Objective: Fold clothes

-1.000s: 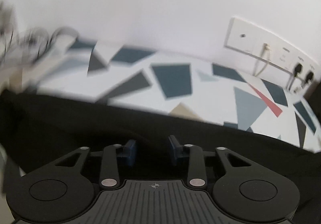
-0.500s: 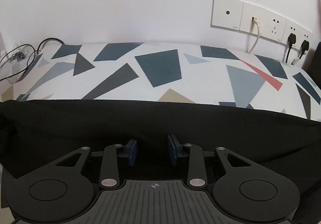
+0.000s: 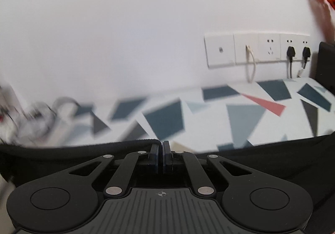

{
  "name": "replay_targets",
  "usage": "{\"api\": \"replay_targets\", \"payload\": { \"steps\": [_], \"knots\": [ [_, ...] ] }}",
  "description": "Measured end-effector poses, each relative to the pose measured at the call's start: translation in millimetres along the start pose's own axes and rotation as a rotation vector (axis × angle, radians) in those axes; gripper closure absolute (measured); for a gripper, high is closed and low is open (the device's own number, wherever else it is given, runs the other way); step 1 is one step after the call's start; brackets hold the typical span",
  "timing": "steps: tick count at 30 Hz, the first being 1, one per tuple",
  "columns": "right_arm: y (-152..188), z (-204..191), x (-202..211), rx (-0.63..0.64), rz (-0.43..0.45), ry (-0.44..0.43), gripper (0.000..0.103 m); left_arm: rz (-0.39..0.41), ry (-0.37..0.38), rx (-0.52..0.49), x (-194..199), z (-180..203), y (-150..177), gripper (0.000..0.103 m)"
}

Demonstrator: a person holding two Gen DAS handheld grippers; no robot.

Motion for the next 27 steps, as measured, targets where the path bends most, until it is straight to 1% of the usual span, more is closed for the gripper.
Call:
{"api": "replay_targets", "payload": {
  "steps": [2, 4, 6, 9, 11, 13, 15, 16, 18, 20, 21, 22, 23, 24, 25, 26, 27],
  "knots": [
    [-5.2, 3.1, 16.9, -0.04, 0.041, -0.033, 0.1, -0.036, 0.03, -0.006, 15.2, 1.7, 3.0, 0.097],
    [-8.9, 6.9, 38.3, -0.087, 0.081, -0.067, 0.1, -0.08, 0.069, -0.043, 33.2, 4.8, 5.9, 0.097],
    [-13.9, 8.5, 67.0, -0.125, 0.143, -0.106, 0.1, -0.113, 0.136, -0.092, 55.8, 9.4, 4.4, 0.097],
    [-19.7, 10.1, 104.9, -0.15, 0.226, -0.145, 0.1, -0.171, 0.203, -0.128, 77.3, 13.2, -4.5, 0.097],
    [-21.4, 11.1, 114.5, -0.16, 0.247, -0.15, 0.1, -0.199, 0.234, -0.142, 81.1, 17.8, -9.0, 0.097],
    [-22.1, 14.2, 107.7, -0.177, 0.246, -0.146, 0.1, -0.229, 0.247, -0.151, 71.3, 19.7, -9.1, 0.097],
    [-18.2, 15.3, 85.5, -0.187, 0.21, -0.133, 0.1, -0.259, 0.223, -0.151, 46.8, 15.7, -5.7, 0.097],
    [-15.3, 15.1, 68.5, -0.188, 0.179, -0.121, 0.1, -0.279, 0.191, -0.16, 27.6, 12.9, -2.6, 0.097],
    [-7.8, 11.9, 28.3, -0.173, 0.11, -0.091, 0.1, -0.311, 0.109, -0.188, -14.3, 7.1, 3.2, 0.097],
    [-3.4, 6.5, -15.1, -0.134, 0.045, -0.049, 0.1, -0.313, 0.014, -0.22, -54.9, 1.7, 4.3, 0.093],
    [-3.4, 4.5, -34.0, -0.106, 0.022, -0.016, 0.099, -0.306, -0.039, -0.233, -76.8, -1.5, 2.6, 0.082],
    [-3.1, 4.9, -49.6, -0.087, 0.002, 0.03, 0.095, -0.3, -0.091, -0.246, -95.4, -5.2, 0.7, 0.053],
    [-2.7, 6.8, -62.9, -0.074, -0.018, 0.084, 0.078, -0.295, -0.142, -0.26, -112.4, -9.1, -1.3, 0.037],
    [-2.7, 8.4, -69.7, -0.069, -0.025, 0.122, 0.058, -0.277, -0.181, -0.27, -122.1, -12.5, -4.2, 0.026],
    [-2.7, 9.9, -72.5, -0.07, -0.023, 0.151, 0.053, -0.258, -0.204, -0.269, -126.6, -15.9, -7.4, 0.026],
    [-3.5, 10.5, -72.2, -0.074, -0.018, 0.161, 0.052, -0.252, -0.208, -0.248, -126.5, -19.7, -9.5, 0.026],
    [-3.6, 9.8, -66.5, -0.07, -0.012, 0.148, 0.051, -0.254, -0.192, -0.21, -123.3, -22.3, -10.2, 0.026]
  ]
}}
Point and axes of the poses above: each gripper's, at about its wrist camera, not at the fingertips, and x roughly against the way its jaws point, z to its right, y to its underside, the point moved 9 cm from there along -x, roughly the way its jaws point, and after that the axes turned 11 degrees about x, right-handed, at the moved point
